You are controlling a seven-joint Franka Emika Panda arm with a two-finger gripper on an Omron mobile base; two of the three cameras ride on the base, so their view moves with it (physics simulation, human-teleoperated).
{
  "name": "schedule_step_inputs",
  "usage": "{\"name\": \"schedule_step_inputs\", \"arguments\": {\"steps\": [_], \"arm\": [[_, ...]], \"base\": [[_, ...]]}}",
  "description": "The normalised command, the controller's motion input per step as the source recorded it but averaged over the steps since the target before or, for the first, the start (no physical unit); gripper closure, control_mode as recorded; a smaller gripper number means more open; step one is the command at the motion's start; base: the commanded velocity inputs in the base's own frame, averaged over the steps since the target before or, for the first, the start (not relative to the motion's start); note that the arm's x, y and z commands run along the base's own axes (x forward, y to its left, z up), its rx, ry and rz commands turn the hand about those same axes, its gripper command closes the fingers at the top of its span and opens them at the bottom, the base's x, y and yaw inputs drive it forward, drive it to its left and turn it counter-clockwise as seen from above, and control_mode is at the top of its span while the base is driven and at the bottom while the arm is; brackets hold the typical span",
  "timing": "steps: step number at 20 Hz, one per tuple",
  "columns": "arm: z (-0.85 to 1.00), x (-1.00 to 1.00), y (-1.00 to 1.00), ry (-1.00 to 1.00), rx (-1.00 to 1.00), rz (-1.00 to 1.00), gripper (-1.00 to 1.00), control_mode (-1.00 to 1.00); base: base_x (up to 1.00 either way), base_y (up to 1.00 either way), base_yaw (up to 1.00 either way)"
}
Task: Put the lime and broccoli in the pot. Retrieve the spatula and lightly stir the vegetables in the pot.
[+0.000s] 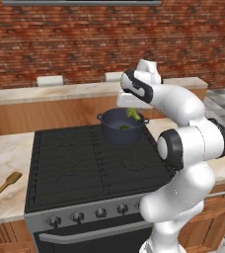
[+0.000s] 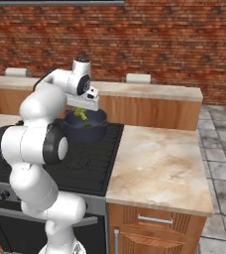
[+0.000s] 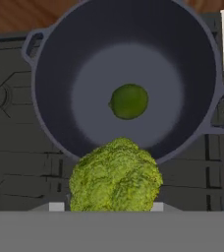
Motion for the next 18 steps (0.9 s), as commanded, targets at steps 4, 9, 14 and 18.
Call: {"name": "schedule_step_inputs", "arguments": {"steps": [4, 9, 14, 18], "arm": [[-0.05, 0.74, 0.0, 0.07, 0.0, 0.0, 1.0, -1.0], [-0.14, 0.66, 0.0, 0.01, 0.0, 0.06, 1.0, -1.0], [-0.01, -0.17, 0.0, -0.08, -0.02, 0.2, 1.0, -1.0], [-0.05, -0.1, 0.0, 0.0, -0.07, 0.28, 1.0, -1.0]], "base": [[0.0, 0.0, 0.0], [0.0, 0.0, 0.0], [0.0, 0.0, 0.0], [0.0, 0.0, 0.0]]}}
